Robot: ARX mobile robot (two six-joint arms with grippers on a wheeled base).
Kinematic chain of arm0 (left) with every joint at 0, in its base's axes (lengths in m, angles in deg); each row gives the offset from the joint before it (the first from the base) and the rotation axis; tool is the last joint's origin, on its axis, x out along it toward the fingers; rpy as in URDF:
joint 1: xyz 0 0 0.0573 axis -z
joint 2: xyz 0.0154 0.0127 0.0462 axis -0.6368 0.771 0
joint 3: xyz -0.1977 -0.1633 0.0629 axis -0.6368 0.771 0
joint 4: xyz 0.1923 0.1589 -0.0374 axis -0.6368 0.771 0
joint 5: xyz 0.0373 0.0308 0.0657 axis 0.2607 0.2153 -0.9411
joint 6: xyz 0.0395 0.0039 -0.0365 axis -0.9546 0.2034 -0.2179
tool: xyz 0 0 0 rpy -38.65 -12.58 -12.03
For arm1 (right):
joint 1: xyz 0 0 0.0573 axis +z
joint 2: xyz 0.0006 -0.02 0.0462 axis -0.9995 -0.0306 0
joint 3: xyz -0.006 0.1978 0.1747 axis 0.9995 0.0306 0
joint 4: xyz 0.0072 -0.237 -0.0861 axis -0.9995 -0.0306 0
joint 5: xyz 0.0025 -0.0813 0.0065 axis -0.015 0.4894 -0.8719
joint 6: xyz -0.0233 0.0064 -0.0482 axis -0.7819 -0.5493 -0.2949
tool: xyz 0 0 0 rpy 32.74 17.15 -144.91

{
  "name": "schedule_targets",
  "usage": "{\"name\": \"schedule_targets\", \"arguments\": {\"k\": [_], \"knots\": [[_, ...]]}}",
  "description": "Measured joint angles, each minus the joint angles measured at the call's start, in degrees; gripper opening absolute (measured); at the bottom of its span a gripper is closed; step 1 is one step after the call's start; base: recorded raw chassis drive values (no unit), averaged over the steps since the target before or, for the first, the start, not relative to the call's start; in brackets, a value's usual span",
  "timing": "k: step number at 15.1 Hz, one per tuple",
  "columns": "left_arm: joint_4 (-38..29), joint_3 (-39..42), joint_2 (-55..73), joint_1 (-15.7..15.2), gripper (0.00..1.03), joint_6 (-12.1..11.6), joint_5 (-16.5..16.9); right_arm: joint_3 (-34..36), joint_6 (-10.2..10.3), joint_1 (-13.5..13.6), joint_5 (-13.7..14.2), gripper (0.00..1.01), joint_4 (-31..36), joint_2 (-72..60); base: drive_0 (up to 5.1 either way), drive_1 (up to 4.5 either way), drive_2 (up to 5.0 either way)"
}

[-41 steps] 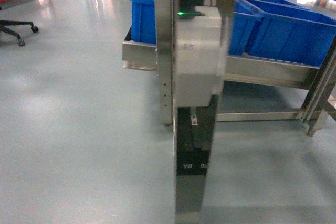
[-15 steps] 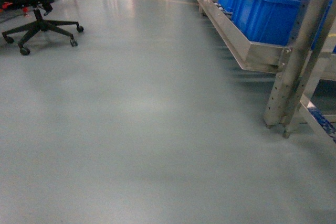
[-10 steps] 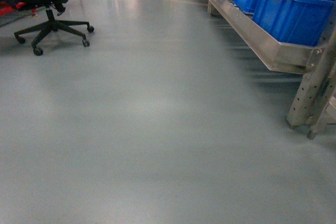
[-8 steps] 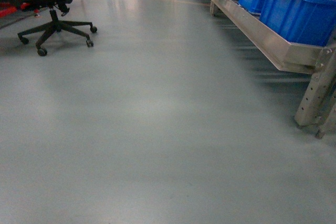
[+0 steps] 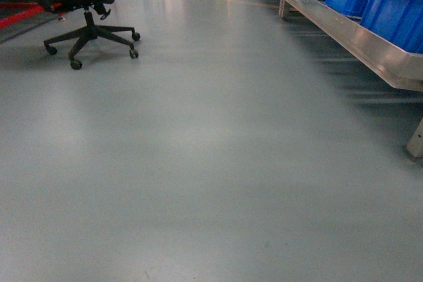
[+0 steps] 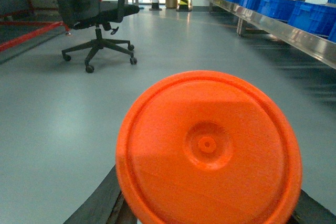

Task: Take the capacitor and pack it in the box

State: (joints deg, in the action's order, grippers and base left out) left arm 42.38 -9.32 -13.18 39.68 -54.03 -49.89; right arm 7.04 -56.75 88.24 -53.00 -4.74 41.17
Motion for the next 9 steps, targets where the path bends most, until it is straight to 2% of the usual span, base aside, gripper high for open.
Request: {"name": "schedule_targets", "arguments": {"k": [9], "knots": [[0.0,0.0,0.0,0.0,0.44,0.0,-0.1,0.0,0.0,0.0,0.0,0.98,0.2,0.0,-4.7,1.64,3.6]]}}
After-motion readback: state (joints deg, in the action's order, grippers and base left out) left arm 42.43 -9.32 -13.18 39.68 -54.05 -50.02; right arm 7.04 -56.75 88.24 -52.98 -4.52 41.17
